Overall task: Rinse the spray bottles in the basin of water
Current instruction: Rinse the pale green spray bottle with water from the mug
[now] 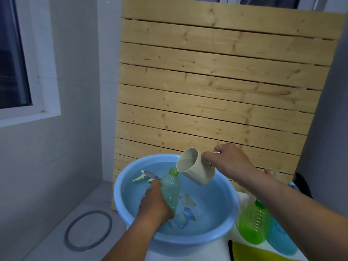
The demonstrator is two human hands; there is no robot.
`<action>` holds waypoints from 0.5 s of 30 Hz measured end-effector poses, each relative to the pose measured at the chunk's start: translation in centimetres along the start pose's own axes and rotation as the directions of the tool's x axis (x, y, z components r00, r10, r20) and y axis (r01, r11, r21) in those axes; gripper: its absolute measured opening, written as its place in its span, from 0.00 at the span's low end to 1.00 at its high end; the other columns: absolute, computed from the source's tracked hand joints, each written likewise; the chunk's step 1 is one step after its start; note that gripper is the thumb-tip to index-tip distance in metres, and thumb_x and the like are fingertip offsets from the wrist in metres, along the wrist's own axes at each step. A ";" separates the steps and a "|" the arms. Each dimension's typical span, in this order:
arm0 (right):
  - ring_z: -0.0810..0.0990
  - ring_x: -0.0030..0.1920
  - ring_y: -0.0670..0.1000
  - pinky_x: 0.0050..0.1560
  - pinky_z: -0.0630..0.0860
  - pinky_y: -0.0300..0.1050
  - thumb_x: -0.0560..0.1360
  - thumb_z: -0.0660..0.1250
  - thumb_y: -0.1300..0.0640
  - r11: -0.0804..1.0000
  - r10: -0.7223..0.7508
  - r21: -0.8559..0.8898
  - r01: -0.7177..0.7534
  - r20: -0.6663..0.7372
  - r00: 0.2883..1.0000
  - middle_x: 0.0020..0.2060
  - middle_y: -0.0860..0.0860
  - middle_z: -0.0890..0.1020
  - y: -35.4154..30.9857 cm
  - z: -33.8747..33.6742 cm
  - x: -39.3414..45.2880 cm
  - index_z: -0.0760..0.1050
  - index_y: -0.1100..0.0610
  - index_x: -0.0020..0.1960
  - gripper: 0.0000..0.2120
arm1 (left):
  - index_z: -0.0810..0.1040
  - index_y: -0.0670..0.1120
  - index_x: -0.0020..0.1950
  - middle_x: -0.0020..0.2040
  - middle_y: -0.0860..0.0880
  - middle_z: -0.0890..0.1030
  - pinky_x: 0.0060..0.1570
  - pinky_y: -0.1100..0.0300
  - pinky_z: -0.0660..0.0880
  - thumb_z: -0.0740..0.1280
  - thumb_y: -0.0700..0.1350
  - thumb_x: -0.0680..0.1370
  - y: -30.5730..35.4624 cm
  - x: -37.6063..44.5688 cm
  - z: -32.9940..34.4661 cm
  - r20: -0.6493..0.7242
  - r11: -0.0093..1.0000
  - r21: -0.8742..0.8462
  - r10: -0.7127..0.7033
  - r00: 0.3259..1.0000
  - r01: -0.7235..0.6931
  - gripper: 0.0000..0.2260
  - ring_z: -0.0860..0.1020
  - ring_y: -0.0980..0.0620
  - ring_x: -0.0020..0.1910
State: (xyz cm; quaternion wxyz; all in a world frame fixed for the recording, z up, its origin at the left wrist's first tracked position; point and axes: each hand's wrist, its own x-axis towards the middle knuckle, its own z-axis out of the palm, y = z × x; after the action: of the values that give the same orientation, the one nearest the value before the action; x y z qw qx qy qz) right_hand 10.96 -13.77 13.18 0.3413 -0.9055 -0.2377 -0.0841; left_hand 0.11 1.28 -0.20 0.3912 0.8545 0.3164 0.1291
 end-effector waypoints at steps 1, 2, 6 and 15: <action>0.63 0.27 0.51 0.29 0.60 0.41 0.67 0.68 0.48 1.000 -0.002 0.000 0.002 0.000 1.000 0.19 0.46 0.64 0.0 0.0 0.0 0.65 0.54 0.28 0.16 | 0.60 0.51 0.67 0.57 0.46 0.74 0.52 0.50 0.77 0.75 0.43 0.62 0.0 0.0 0.0 0.000 1.000 -0.004 0.001 1.000 -0.001 0.39 0.77 0.42 0.56; 0.63 0.27 0.51 0.29 0.60 0.41 0.67 0.68 0.48 1.000 -0.005 -0.002 0.005 0.002 1.000 0.20 0.46 0.64 0.0 0.0 0.0 0.65 0.54 0.28 0.16 | 0.59 0.51 0.68 0.57 0.46 0.75 0.53 0.49 0.77 0.75 0.43 0.62 0.0 0.1 0.0 0.001 1.000 -0.010 0.003 1.000 -0.003 0.39 0.77 0.42 0.56; 0.62 0.29 0.52 0.30 0.60 0.42 0.67 0.68 0.48 1.000 -0.011 -0.017 0.011 0.008 1.000 0.22 0.47 0.64 -0.1 -0.1 -0.1 0.67 0.53 0.30 0.14 | 0.59 0.50 0.68 0.58 0.46 0.74 0.54 0.48 0.76 0.75 0.43 0.63 0.1 0.1 0.0 0.007 1.000 -0.022 0.001 1.000 0.000 0.38 0.77 0.42 0.57; 0.64 0.29 0.52 0.30 0.60 0.43 0.69 0.68 0.48 0.998 -0.048 -0.040 0.048 0.001 0.999 0.23 0.48 0.66 -0.6 -0.3 -0.3 0.64 0.54 0.29 0.17 | 0.59 0.50 0.67 0.57 0.46 0.73 0.53 0.49 0.77 0.76 0.42 0.63 0.3 0.0 -0.2 0.019 1.000 -0.002 -0.012 1.000 0.012 0.38 0.77 0.42 0.56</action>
State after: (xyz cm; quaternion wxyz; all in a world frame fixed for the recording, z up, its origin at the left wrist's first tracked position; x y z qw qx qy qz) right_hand 10.44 -13.71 13.67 0.3213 -0.9061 -0.2575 -0.0970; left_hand 0.12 1.22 0.12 0.3959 0.8533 0.3178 0.1191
